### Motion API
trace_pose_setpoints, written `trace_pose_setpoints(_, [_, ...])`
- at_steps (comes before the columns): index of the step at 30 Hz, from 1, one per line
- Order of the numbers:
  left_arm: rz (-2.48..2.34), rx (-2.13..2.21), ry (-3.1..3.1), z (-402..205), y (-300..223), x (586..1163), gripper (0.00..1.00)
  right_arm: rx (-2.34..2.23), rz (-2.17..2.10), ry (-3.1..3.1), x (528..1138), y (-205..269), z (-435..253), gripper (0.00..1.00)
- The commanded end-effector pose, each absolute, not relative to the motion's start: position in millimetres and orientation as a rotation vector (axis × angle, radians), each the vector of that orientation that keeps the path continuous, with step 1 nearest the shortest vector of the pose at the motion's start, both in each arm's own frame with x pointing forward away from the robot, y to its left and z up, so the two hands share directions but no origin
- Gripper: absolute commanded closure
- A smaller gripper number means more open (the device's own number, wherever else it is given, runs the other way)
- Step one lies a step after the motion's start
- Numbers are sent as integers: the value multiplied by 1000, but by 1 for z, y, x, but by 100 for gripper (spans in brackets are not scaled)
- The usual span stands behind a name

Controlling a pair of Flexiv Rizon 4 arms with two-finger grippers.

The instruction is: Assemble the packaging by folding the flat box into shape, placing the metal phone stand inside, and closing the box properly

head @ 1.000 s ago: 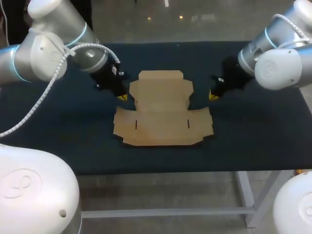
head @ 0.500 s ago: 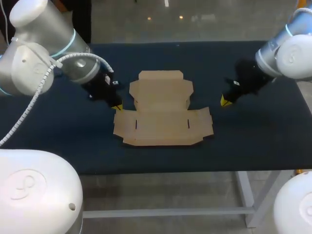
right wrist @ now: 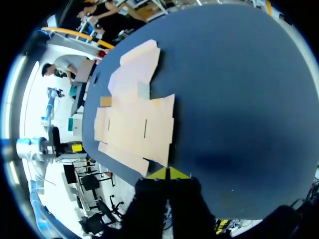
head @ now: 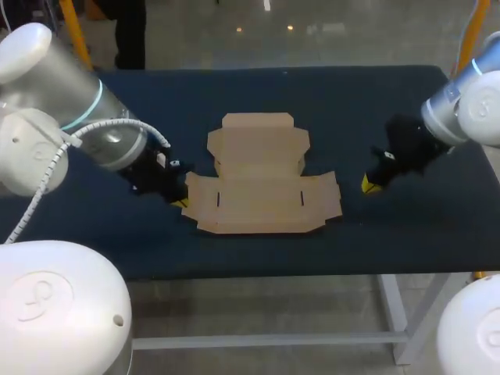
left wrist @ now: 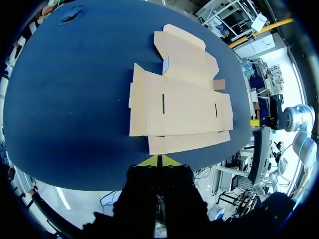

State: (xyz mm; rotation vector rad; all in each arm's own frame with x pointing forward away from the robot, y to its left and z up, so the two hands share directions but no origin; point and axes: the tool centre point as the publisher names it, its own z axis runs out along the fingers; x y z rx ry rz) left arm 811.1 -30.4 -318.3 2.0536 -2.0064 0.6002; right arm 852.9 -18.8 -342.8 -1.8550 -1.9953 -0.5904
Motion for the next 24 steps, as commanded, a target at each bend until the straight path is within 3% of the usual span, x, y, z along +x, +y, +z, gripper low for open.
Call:
trace_pose_setpoints(1, [663, 2080, -1999, -322, -24, 793, 100, -1869, -606, -1996, 838, -18, -345, 100])
trace_pose_setpoints(24, [630, 2082, -1909, -361, -21, 779, 100, -1897, -601, -1934, 814, 0, -373, 100])
